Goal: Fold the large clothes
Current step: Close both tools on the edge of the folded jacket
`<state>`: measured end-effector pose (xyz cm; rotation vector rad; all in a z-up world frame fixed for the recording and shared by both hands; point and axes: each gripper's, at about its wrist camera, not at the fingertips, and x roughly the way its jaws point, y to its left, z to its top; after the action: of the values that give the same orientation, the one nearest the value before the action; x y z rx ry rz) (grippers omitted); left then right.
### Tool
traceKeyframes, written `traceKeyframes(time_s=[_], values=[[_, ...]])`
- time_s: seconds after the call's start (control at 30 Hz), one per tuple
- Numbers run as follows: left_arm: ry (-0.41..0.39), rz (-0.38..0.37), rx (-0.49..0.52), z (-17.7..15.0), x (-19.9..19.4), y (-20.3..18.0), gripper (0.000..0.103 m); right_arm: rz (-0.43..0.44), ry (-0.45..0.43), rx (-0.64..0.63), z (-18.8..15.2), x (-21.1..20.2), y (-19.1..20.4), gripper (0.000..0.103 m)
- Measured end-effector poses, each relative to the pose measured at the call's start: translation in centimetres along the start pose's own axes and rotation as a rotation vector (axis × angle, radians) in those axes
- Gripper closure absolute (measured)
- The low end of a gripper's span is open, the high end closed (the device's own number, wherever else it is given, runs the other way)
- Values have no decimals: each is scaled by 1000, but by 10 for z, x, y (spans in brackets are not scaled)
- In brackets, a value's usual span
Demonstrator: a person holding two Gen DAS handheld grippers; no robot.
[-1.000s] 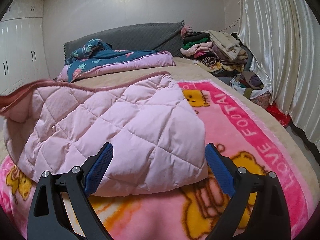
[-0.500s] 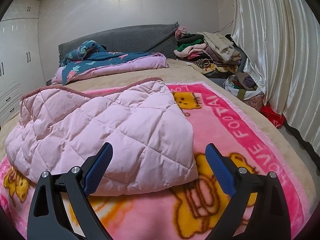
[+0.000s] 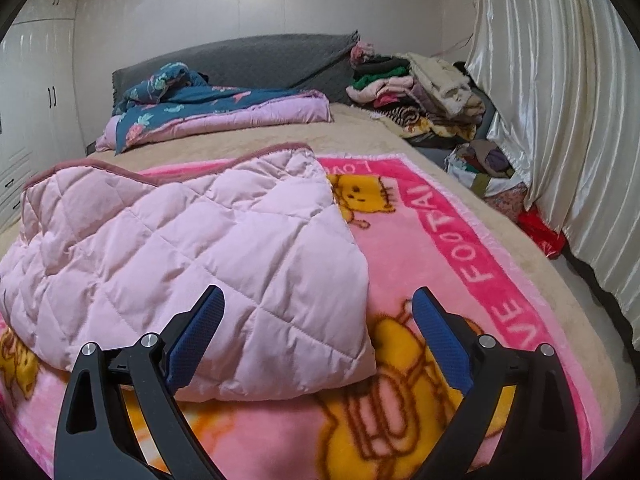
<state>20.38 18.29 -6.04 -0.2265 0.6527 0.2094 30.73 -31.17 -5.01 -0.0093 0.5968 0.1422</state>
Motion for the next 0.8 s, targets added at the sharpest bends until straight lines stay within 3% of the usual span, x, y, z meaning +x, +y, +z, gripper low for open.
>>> traceKeyframes(time_s=[0.2,0.47,0.6,0.63,0.67,0.7,0.77,0.8], values=[[36,-39,-5,-3,15,-2,9,24,71,13,-5,33,-10,9],[53,-38,21,-1,29,-7,10,79,66,-9,-6,48,-6,8],[62,-17,51,1,32,-16,20,85,71,-28,-5,57,-4,11],[60,-8,62,1,32,-19,24,103,69,-37,-6,58,-2,25],[53,2,73,2,32,-22,37,116,68,-44,-6,58,1,42],[44,16,85,3,31,-25,53,92,59,-61,-7,57,6,46],[21,31,106,4,27,-30,68,83,32,-77,-7,53,14,64],[9,38,114,6,25,-33,74,76,13,-79,-6,49,16,67]])
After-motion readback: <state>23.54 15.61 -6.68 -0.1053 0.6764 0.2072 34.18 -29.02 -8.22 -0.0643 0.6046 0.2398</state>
